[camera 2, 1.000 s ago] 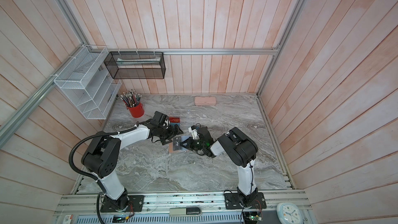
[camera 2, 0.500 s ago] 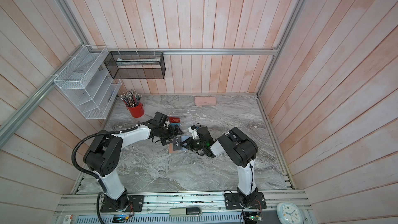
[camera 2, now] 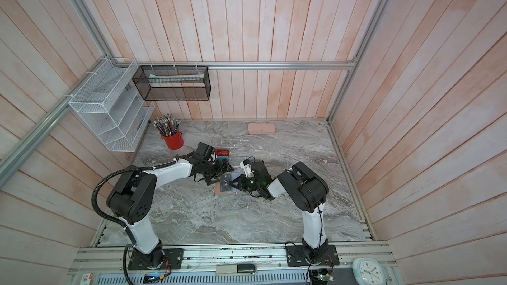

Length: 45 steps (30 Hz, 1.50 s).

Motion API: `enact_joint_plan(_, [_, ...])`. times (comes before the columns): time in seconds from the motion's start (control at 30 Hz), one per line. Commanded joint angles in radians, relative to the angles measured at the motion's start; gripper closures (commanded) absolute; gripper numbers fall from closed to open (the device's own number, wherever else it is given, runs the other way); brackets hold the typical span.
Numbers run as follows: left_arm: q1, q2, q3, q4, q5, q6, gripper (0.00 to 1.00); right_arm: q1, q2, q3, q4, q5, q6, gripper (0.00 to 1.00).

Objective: Take the credit cards out of the card holder
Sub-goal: Take out the credit card from the card slot.

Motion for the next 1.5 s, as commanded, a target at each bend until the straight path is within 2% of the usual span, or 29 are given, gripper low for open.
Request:
enact_joint_plan(0.0, [-0.012, 0.088, -0.04, -0.037, -0.064, 0.011, 0.0, 0.0, -0.02, 0.002, -0.037, 0.028, -0.024, 0.99])
enact_joint_plan(0.57, [-0.012, 0.097, -0.034, -0.044, -0.063, 0.014, 0.0, -0.029, -0.04, -0.005, -0.081, 0.026, -0.066, 1.0])
enact_joint_plan(0.97, [-0.012, -0.053, 0.022, -0.008, 0.036, -0.028, 0.0, -0.017, -0.032, -0.004, -0.059, 0.011, -0.051, 1.0])
enact_joint_plan(1.47, [-0.016, -0.012, -0.007, 0.043, 0.042, -0.055, 0.0, -0.011, -0.016, -0.001, -0.039, 0.005, -0.039, 1.0])
